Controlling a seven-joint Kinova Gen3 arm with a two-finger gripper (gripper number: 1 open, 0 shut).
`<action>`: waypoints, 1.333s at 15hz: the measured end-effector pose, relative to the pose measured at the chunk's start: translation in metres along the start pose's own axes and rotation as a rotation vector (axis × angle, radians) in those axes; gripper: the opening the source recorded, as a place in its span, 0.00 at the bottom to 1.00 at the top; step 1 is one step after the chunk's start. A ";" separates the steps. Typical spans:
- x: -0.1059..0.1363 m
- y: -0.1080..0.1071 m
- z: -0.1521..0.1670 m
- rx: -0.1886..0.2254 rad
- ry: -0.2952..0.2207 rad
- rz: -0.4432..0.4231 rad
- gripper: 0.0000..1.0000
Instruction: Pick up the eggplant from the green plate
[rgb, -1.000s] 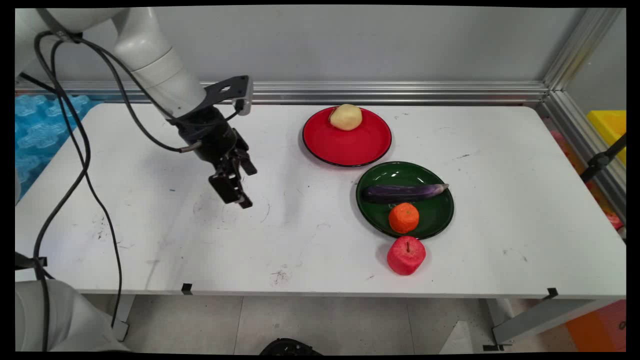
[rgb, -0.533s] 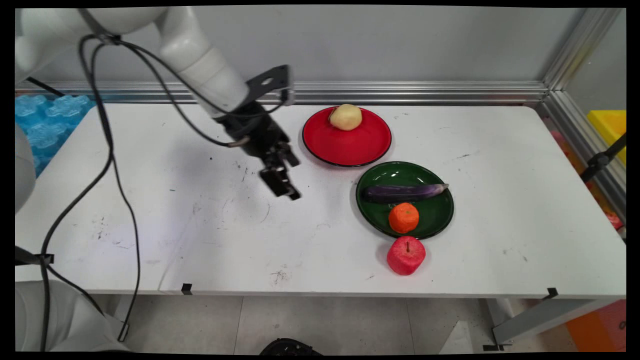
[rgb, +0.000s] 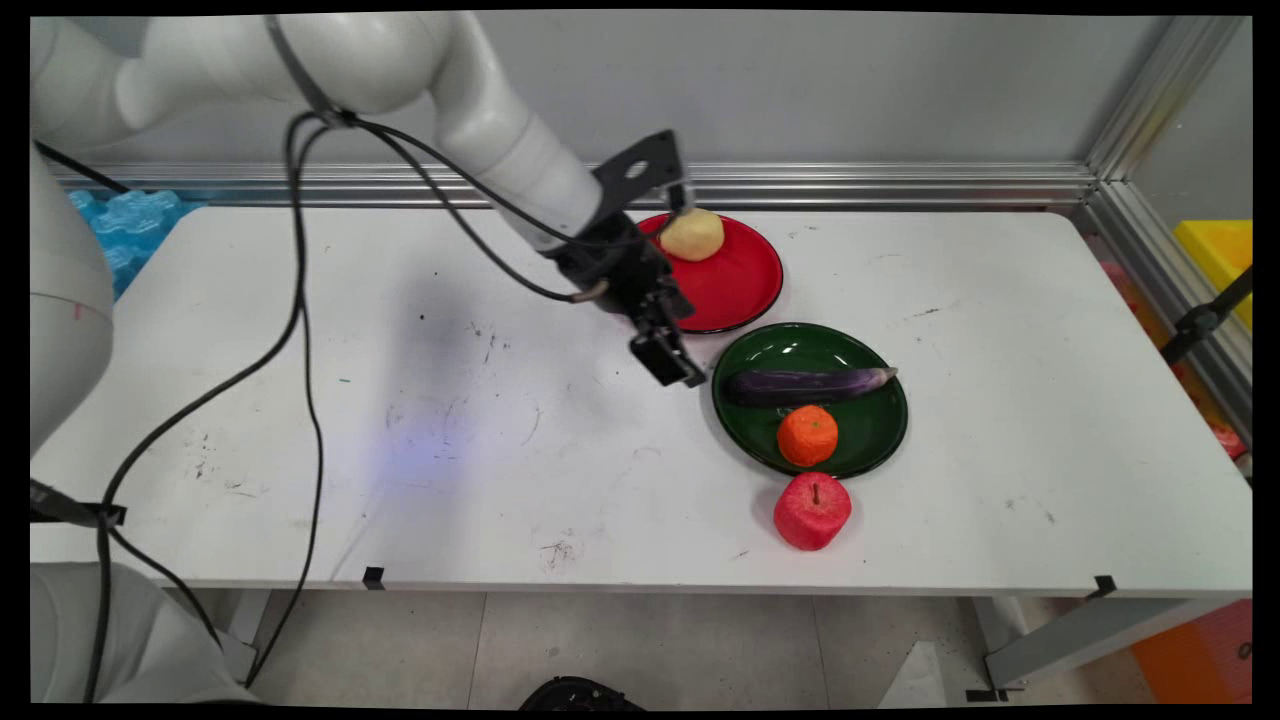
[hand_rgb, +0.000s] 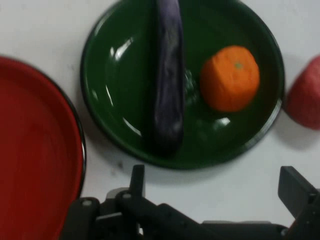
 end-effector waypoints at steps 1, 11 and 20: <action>0.004 -0.001 0.006 0.006 0.009 0.011 1.00; 0.020 -0.009 0.082 0.053 0.062 0.151 1.00; 0.020 -0.015 0.127 0.068 0.074 0.201 1.00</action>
